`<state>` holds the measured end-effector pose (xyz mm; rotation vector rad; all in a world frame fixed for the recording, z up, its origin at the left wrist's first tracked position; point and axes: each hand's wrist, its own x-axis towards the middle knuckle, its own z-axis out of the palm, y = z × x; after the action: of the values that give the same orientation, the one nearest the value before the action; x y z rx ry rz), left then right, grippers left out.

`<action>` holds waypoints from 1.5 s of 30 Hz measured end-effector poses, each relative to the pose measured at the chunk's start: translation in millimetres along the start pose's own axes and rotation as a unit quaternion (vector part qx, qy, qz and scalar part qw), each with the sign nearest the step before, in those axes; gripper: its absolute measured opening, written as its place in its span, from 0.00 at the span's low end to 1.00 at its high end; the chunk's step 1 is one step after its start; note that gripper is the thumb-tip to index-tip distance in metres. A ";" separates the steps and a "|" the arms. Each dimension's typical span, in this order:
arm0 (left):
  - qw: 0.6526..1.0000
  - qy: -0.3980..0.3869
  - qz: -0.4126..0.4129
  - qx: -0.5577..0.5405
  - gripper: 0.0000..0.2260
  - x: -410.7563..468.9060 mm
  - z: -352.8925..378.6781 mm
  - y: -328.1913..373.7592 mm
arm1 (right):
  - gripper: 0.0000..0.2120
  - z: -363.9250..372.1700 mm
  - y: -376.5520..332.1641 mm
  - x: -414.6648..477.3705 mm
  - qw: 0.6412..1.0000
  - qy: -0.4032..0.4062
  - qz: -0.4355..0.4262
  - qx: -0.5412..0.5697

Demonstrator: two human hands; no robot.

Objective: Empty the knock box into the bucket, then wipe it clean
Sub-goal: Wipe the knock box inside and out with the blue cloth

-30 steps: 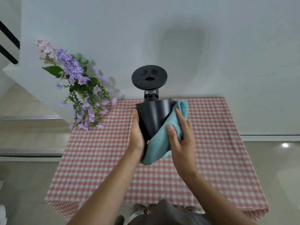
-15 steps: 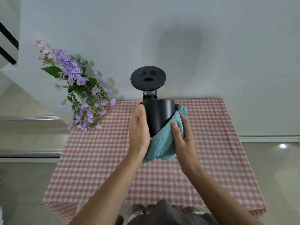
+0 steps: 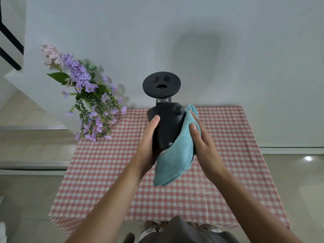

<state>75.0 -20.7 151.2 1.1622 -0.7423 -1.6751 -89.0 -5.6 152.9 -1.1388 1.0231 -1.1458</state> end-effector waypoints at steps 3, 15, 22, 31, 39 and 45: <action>0.999 -0.014 0.007 0.038 0.25 -0.4 -3.3 -1.0 | 0.21 -0.2 -5.4 7.0 0.998 -0.001 -0.015 -0.058; 0.998 0.011 0.007 -0.061 0.34 -1.8 -2.9 10.3 | 0.22 18.6 6.9 -18.8 0.999 -0.005 -0.049 -0.014; 0.992 0.050 0.076 0.081 0.29 11.1 -5.6 9.4 | 0.21 7.1 1.9 -2.7 0.998 0.015 0.052 0.029; 0.991 0.035 0.126 -0.033 0.24 7.2 -4.0 3.2 | 0.26 14.4 13.1 -13.8 0.995 0.048 -0.063 -0.054; 0.963 0.064 0.197 0.175 0.30 8.8 -4.4 -1.8 | 0.24 10.6 11.3 -19.4 0.999 0.036 -0.039 -0.003; 0.976 -0.013 0.135 0.168 0.29 -0.9 -22.7 -4.0 | 0.14 -8.6 -1.5 -12.2 0.995 0.017 0.082 0.056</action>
<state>94.8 -17.6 139.7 1.2065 -1.1786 -1.3726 -99.3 5.2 153.5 -0.9321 1.0466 -1.0805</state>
